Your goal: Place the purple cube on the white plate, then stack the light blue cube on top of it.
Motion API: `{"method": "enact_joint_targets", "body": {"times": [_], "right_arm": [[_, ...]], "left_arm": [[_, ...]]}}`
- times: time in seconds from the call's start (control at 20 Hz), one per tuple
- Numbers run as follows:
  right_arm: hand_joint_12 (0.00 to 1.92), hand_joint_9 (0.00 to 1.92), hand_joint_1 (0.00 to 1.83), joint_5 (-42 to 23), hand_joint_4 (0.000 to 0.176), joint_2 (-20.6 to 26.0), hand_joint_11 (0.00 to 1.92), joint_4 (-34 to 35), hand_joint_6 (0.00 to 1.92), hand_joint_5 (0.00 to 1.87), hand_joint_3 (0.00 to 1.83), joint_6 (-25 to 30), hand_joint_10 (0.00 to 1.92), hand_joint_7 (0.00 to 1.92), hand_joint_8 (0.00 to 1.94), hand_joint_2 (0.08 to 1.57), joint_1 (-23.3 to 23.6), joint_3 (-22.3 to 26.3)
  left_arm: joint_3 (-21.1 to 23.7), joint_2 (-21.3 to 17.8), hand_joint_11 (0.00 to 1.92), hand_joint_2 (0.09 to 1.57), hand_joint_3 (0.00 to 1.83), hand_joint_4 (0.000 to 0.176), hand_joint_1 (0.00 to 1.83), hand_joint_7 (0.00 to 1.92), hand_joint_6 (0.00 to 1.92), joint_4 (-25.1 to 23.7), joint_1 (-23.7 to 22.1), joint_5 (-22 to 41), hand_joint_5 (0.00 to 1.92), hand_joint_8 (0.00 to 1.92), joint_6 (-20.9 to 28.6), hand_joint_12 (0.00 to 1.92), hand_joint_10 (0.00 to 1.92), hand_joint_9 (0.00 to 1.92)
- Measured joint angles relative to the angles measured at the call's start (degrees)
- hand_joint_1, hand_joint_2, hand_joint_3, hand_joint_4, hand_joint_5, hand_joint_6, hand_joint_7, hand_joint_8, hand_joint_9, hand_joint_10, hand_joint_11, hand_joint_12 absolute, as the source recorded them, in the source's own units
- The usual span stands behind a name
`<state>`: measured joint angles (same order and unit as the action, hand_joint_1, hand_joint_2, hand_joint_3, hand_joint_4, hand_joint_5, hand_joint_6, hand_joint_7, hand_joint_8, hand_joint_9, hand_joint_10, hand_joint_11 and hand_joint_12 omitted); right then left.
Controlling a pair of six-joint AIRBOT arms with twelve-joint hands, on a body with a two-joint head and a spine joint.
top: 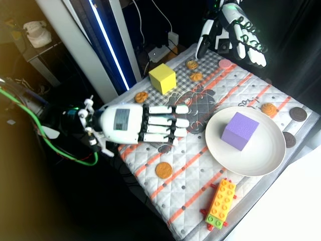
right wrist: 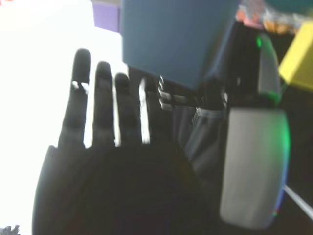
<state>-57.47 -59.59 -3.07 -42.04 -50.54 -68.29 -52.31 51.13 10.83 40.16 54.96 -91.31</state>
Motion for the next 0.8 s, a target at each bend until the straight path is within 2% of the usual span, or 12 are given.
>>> {"method": "enact_joint_targets", "body": {"times": [0.05,0.1,0.15,0.2,0.25,0.3,0.45,0.55,0.6,0.65,0.75,0.8], "right_arm": [[0.8,0.69,1.0,1.1,0.0,-0.3,0.32,-0.9,0.01,0.54,0.0,0.2,0.02,0.65,0.01,0.96,0.4,-0.3],[1.06,0.84,1.03,1.7,0.0,-0.5,0.39,-1.6,0.0,0.7,0.0,0.3,0.08,0.82,0.04,0.98,0.7,-0.4],[1.32,0.93,1.03,1.9,0.0,-0.7,0.41,-2.1,0.01,0.8,0.0,0.6,0.15,0.93,0.07,1.01,0.9,-0.7],[1.43,1.04,1.21,1.9,0.0,-0.7,0.58,-2.1,0.7,0.89,0.0,1.6,0.36,1.06,0.8,1.09,1.1,-1.0],[1.43,1.04,1.21,1.7,0.0,-0.7,0.58,-2.0,0.7,0.89,0.0,1.9,0.36,1.06,0.8,1.09,1.1,-1.3],[1.3,1.07,1.25,1.5,0.0,-0.8,0.68,-2.0,0.83,0.98,0.0,3.1,0.56,1.12,0.91,1.09,1.1,-1.7],[1.41,1.02,1.25,1.2,0.0,-1.7,0.66,-3.3,0.87,0.94,0.0,7.7,0.73,1.06,1.04,1.11,1.2,-3.7],[1.61,0.88,1.24,1.5,0.0,-1.9,0.67,-4.1,0.86,0.94,0.0,8.5,1.1,0.98,1.2,1.13,1.9,-4.0],[1.64,0.75,1.23,1.9,0.0,-2.0,0.48,-4.6,0.81,0.97,0.0,8.5,1.09,0.93,1.26,1.14,2.7,-4.2],[1.63,0.76,1.23,1.9,0.0,-2.1,0.51,-4.9,0.79,0.99,0.0,8.5,1.07,0.94,1.23,1.13,3.3,-4.3],[1.36,0.99,1.24,1.8,0.0,-2.4,0.75,-5.4,0.88,0.99,0.0,8.7,0.82,1.09,0.91,1.09,6.2,-5.5],[1.23,0.92,1.24,1.1,0.0,-3.0,0.56,-4.8,0.9,1.07,0.0,8.8,0.56,0.99,0.9,1.09,7.6,-6.3]], "left_arm": [[0.0,0.0,0.0,0.91,0.01,0.105,0.93,0.1,0.0,0.1,0.0,0.0,0.09,0.01,0.0,0.0,0.0,0.02],[0.0,0.0,0.0,0.88,0.0,0.123,0.97,0.08,0.0,0.2,0.0,0.0,0.07,0.01,0.0,0.0,0.0,0.0],[0.0,0.0,0.0,0.88,0.0,0.122,0.97,0.08,0.0,0.3,0.0,0.0,0.07,0.0,0.0,0.0,0.0,0.0],[0.0,0.0,0.0,0.89,0.0,0.122,0.95,0.08,0.0,0.3,0.0,-0.1,0.07,0.0,0.0,0.0,0.0,0.0],[0.0,0.0,0.0,0.89,0.0,0.122,0.95,0.08,0.0,0.4,0.0,-0.1,0.07,0.0,0.0,0.0,0.0,0.0],[0.0,0.0,0.0,0.89,0.0,0.115,0.93,0.1,0.0,0.4,0.0,0.0,0.08,0.01,0.0,0.0,0.01,0.03],[0.0,0.0,0.0,0.89,0.0,0.126,0.92,0.09,0.0,0.4,0.1,0.0,0.07,0.0,0.0,0.0,0.0,0.0],[0.0,0.0,0.0,0.91,0.01,0.125,0.91,0.09,0.01,0.6,0.1,0.0,0.1,0.0,0.0,0.0,0.0,0.01],[0.0,0.0,0.0,0.9,0.0,0.149,0.91,0.09,0.0,0.8,0.5,0.1,0.08,0.0,0.0,0.0,0.0,0.0],[0.0,0.0,0.0,0.9,0.0,0.151,0.9,0.09,0.0,0.8,0.8,0.1,0.08,0.0,0.0,0.0,0.0,0.01],[0.0,0.0,0.0,0.93,0.01,0.16,0.86,0.1,0.0,1.2,1.2,-0.1,0.05,0.0,0.0,0.0,0.0,0.0],[0.0,0.0,0.0,0.94,0.01,0.163,0.86,0.1,0.0,1.5,1.2,-0.1,0.05,0.0,0.0,0.0,0.0,0.01]]}}
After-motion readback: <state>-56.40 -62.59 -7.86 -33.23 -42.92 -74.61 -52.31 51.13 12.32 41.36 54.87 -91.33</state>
